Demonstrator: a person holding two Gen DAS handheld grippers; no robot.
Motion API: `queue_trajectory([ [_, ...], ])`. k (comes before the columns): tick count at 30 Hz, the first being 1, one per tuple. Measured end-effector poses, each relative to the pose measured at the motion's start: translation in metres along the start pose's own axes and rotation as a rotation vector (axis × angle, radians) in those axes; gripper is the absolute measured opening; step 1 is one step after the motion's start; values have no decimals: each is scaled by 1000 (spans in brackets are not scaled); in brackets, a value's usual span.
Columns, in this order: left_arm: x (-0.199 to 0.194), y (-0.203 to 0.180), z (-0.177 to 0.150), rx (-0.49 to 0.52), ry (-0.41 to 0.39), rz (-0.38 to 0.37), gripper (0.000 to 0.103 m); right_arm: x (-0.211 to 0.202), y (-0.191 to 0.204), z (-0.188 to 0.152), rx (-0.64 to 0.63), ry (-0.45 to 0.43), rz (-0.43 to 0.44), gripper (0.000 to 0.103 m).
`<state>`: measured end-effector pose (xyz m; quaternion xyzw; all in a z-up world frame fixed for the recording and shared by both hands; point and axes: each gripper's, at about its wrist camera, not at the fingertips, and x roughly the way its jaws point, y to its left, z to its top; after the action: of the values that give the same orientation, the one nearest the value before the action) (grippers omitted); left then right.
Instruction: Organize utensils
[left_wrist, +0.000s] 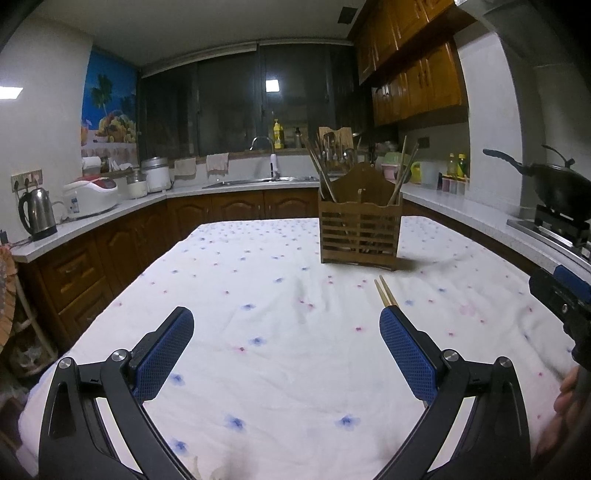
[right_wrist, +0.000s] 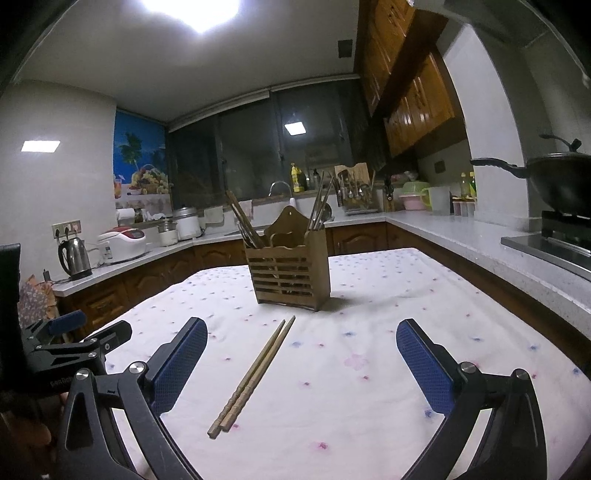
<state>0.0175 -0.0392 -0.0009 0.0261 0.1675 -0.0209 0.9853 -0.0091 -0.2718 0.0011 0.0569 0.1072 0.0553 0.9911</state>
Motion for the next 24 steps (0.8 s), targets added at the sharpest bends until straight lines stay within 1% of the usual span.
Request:
queue_trajectory([
  [24, -1, 3, 5, -12, -4, 8, 103, -2, 5, 3, -4, -7, 8, 103],
])
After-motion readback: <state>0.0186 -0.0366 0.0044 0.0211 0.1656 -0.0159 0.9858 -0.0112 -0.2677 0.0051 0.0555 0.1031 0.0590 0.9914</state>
